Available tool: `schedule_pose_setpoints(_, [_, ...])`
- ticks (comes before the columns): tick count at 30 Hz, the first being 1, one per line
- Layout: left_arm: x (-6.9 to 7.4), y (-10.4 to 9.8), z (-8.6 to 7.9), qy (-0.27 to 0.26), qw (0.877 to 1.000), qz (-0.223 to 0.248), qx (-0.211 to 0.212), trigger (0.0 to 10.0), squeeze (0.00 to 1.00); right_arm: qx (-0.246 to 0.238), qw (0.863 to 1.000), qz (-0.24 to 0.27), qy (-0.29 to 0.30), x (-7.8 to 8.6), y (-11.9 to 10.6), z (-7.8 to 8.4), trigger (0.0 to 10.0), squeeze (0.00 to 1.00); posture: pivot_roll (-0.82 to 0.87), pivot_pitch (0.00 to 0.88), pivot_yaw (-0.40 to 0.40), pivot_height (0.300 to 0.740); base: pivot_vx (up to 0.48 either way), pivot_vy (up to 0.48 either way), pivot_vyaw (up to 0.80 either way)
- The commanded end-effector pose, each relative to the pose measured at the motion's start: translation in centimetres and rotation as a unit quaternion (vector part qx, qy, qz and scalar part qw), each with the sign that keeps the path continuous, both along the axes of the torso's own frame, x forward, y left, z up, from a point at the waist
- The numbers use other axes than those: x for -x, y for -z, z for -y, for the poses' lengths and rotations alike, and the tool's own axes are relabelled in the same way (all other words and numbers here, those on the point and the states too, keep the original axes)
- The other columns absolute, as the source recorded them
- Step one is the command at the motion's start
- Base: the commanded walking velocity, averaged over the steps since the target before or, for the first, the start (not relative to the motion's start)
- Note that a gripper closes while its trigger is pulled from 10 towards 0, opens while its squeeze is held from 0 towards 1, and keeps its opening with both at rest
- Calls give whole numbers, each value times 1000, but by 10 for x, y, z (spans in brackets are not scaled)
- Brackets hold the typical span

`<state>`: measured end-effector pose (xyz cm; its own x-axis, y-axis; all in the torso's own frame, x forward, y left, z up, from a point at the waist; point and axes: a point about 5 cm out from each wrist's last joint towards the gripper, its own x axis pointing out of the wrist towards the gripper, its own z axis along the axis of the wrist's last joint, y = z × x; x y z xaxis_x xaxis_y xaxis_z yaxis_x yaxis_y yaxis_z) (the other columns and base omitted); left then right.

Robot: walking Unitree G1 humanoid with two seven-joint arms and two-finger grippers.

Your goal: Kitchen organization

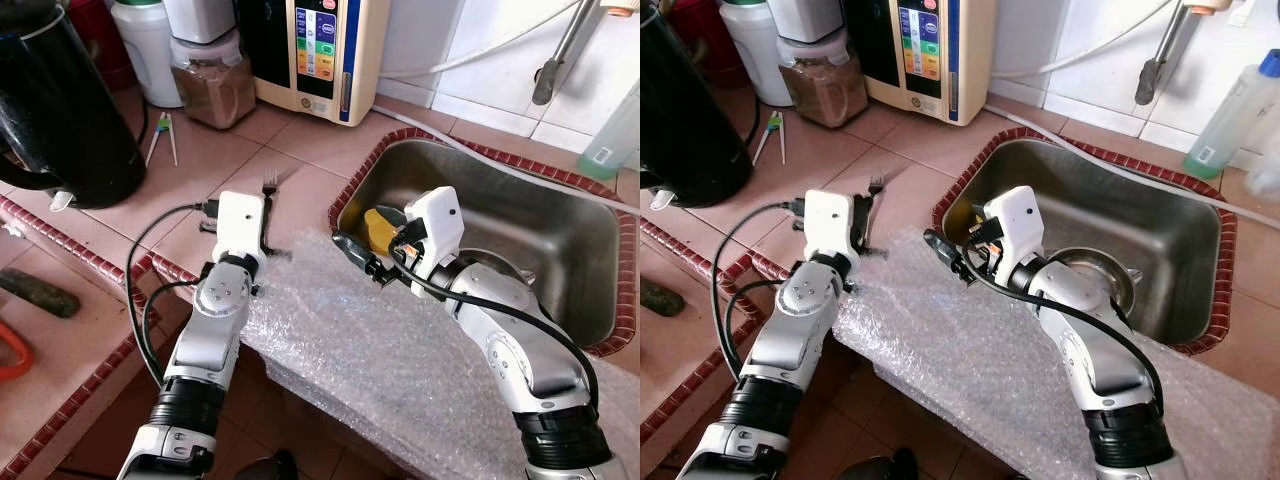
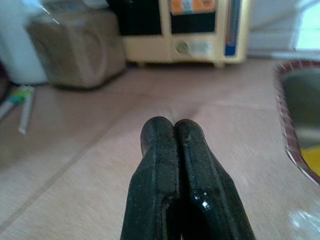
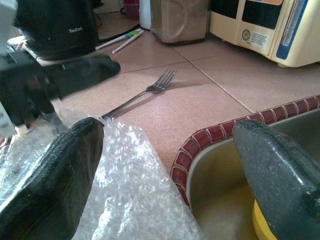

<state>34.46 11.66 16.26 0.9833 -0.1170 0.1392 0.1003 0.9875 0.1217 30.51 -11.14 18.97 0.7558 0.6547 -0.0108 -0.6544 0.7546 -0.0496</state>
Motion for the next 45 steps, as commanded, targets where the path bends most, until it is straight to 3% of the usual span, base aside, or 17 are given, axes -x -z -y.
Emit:
schedule_pose_setpoints(1, [-5, -10, -3, -12, 1000, 18, 9, 6510, 0, 2, 1000, 2, 2, -2, 0, 0, 10000, 0, -61, 128, 15, 740, 0, 0, 0])
schedule_pose_setpoints(2, [-8, -11, -3, -8, 1000, 13, 23, 10000, 1000, 2, 1000, 2, 2, -2, 0, 0, 10000, 0, -62, 128, 15, 740, 0, 0, 0])
schedule_pose_setpoints(4, [-9, -11, -3, -5, 999, 9, 33, 10000, 1000, 2, 1000, 2, 2, -2, 0, 0, 10000, 0, -64, 128, 15, 740, 0, 0, 0])
schedule_pose_setpoints(9, [-29, -2, -9, -49, 995, -78, 46, 10000, 1000, 4, 1000, 3, 4, -2, 0, 1, 10000, 0, -69, 130, 17, 740, 0, 0, 0])
schedule_pose_setpoints(12, [-33, 0, -10, -55, 992, -101, 55, 10000, 1000, 4, 1000, 3, 4, -1, 0, 1, 10000, 0, -72, 128, 19, 740, 0, 0, 0])
schedule_pose_setpoints(13, [-39, 5, -11, -62, 985, -140, 83, 10000, 1000, 5, 1000, 4, 4, -1, 0, 0, 10000, 0, -84, 126, 23, 740, 0, 0, 0])
schedule_pose_setpoints(15, [-43, 7, -10, -58, 980, -165, 93, 10000, 1000, 9, 1000, 6, 4, -1, 0, 0, 10000, 0, -93, 125, 25, 740, 0, 0, 0])
schedule_pose_setpoints(20, [-50, 3, -3, -36, 977, -181, 110, 10000, 1000, 13, 1000, 9, 6, 0, 0, 3, 10000, 0, -100, 123, 28, 740, 0, 0, 0])
schedule_pose_setpoints(30, [-57, -15, 2, -24, 980, -149, 128, 10000, 1000, 15, 1000, 13, 6, 0, 0, 1, 10000, 0, -101, 115, 35, 740, 0, 0, 0])
schedule_pose_setpoints(34, [-57, -8, 3, -20, 978, -171, 117, 10000, 1000, 15, 1000, 12, 6, 0, 1, 1, 10000, 0, -97, 116, 34, 740, 0, 0, 0])
schedule_pose_setpoints(36, [-54, 4, 6, -9, 974, -207, 95, 10000, 1000, 15, 1000, 12, 6, 0, 1, 1, 10000, 0, -96, 117, 35, 740, 0, 0, 0])
schedule_pose_setpoints(40, [-51, 15, 8, -3, 965, -241, 101, 10000, 1000, 14, 1000, 14, 6, 0, 0, 1, 10000, 0, -91, 119, 37, 740, 0, 0, 0])
schedule_pose_setpoints(41, [-49, 20, 8, 2, 961, -257, 107, 10000, 0, 14, 1000, 14, 6, 0, 0, 0, 10000, 0, -89, 119, 38, 740, 0, 0, 0])
schedule_pose_setpoints(43, [-46, 28, 9, 15, 954, -279, 111, 10000, 0, 13, 1000, 15, 6, 0, 0, 0, 10000, 0, -87, 122, 40, 740, 0, 0, 0])
schedule_pose_setpoints(44, [-45, 34, 8, 19, 950, -291, 113, 5490, 0, 13, 1000, 15, 5, -1, 0, -1, 10000, 0, -88, 122, 40, 740, 0, 0, 0])
schedule_pose_setpoints(45, [-44, 35, 8, 20, 948, -294, 118, 0, 0, 13, 1000, 15, 5, -1, 0, -1, 10000, 0, -87, 122, 40, 740, 0, 0, 0])
